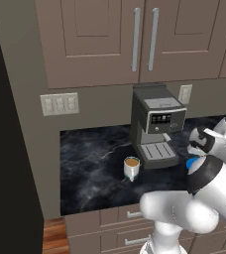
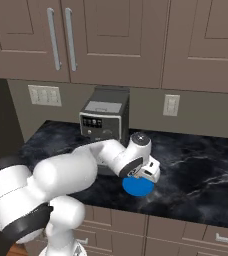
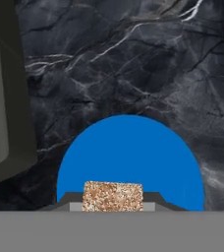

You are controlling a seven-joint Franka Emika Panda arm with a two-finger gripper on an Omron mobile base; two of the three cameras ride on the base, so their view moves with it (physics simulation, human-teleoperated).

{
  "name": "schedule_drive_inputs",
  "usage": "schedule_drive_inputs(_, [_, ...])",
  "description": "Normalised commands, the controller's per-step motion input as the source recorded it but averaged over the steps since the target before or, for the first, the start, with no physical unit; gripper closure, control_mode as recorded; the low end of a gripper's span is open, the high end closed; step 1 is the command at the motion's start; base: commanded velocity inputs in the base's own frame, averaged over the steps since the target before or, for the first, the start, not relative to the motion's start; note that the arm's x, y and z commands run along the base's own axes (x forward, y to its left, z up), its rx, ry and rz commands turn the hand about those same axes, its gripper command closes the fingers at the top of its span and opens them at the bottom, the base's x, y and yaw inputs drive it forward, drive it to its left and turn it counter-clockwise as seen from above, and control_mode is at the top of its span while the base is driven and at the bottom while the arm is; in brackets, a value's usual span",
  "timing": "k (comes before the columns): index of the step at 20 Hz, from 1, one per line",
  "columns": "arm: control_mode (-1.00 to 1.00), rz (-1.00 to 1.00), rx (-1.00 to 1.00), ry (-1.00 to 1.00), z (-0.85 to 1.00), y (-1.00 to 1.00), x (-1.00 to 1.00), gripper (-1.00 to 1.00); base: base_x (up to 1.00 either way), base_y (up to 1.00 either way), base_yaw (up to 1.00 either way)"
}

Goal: Take a sugar cube from the saucer and place it inside the coffee. Then, grab milk from the fridge and place it next to the coffee on the counter to sweeten the coffee.

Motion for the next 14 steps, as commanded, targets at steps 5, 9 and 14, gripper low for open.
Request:
schedule_drive_inputs(5, [-1.0,0.0,0.0,0.0,0.6,0.35,-0.46,1.0,0.0,0.0,0.0])
schedule_drive_inputs(9, [-1.0,0.04,0.0,-0.03,0.66,0.52,-0.51,1.0,0.0,0.0,0.0])
schedule_drive_inputs(14, [-1.0,0.04,0.0,-0.08,0.66,0.63,-0.36,1.0,0.0,0.0,0.0])
